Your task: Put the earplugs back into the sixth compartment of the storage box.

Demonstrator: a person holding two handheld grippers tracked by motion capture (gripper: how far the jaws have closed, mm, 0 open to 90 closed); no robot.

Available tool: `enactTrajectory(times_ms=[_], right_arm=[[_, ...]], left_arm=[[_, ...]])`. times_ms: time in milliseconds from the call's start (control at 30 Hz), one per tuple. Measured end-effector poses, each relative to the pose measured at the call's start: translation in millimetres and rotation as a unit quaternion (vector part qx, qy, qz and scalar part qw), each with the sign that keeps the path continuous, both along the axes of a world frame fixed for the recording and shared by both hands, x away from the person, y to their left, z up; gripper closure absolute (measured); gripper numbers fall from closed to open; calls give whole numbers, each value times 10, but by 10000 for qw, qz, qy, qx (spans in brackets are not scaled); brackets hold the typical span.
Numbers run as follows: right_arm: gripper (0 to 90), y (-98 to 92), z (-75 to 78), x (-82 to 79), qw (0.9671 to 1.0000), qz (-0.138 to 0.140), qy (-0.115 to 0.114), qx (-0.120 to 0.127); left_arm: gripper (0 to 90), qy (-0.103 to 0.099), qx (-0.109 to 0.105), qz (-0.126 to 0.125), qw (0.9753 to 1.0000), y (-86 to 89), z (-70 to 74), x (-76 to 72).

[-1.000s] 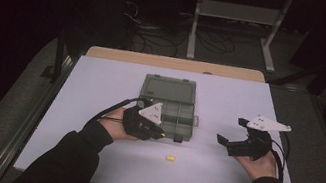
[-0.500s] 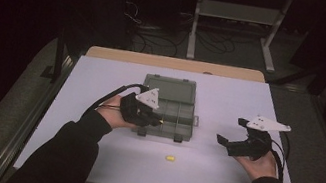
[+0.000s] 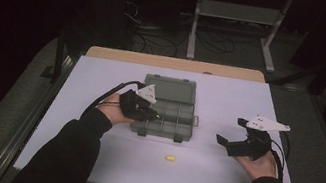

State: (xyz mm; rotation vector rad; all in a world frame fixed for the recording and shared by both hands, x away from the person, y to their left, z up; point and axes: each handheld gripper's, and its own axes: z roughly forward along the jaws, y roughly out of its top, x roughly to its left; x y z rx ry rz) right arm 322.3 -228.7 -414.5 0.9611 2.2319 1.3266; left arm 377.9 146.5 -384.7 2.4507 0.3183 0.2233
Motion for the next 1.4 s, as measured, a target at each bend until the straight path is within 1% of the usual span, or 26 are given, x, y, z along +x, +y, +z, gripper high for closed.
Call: enactTrajectory(times_ms=[67, 133, 200, 433, 533, 767, 900, 933, 967, 1000, 1167, 1300, 1367, 1400], right_arm=[[0, 3, -5, 2, 10000, 3, 30, -15], [0, 11, -12, 6, 10000, 5, 55, -52], [0, 12, -12, 6, 10000, 10, 54, -51], [0, 12, -12, 5, 10000, 11, 53, -43], [0, 14, -13, 5, 10000, 2, 68, -50], [0, 31, -18, 8, 10000, 28, 67, -59], [0, 26, -17, 8, 10000, 17, 71, -63], [0, 27, -16, 7, 10000, 15, 66, -59], [0, 27, -16, 7, 10000, 20, 71, -53], [0, 27, -16, 7, 10000, 20, 71, -53], [0, 29, -17, 8, 10000, 23, 70, -65], [0, 27, -15, 6, 10000, 21, 60, -62], [0, 25, -14, 8, 10000, 19, 56, -63], [0, 25, -14, 8, 10000, 14, 63, -65]], left_arm=[[803, 59, 10, 25, 10000, -2, -51, 18], [803, 93, 102, 32, 9999, -14, -104, 28], [803, 129, 133, 33, 9998, -31, -155, 40], [802, 153, 171, 89, 9997, -78, -231, 85], [802, 192, 304, 97, 9993, -90, -282, 109], [802, 254, 346, 130, 9990, -97, -352, 144], [787, 322, 296, 111, 9990, -96, -363, 144], [776, 366, 276, 123, 9989, -92, -360, 145], [743, 374, 260, 122, 9989, -89, -357, 148], [743, 376, 252, 135, 9989, -85, -348, 146], [654, 405, 121, 109, 9990, -64, -287, 118], [567, 415, -67, 0, 9991, -67, -203, 45], [528, 396, -115, -98, 9991, -86, -157, -15], [493, 380, -133, -143, 9991, -95, -133, -46]])
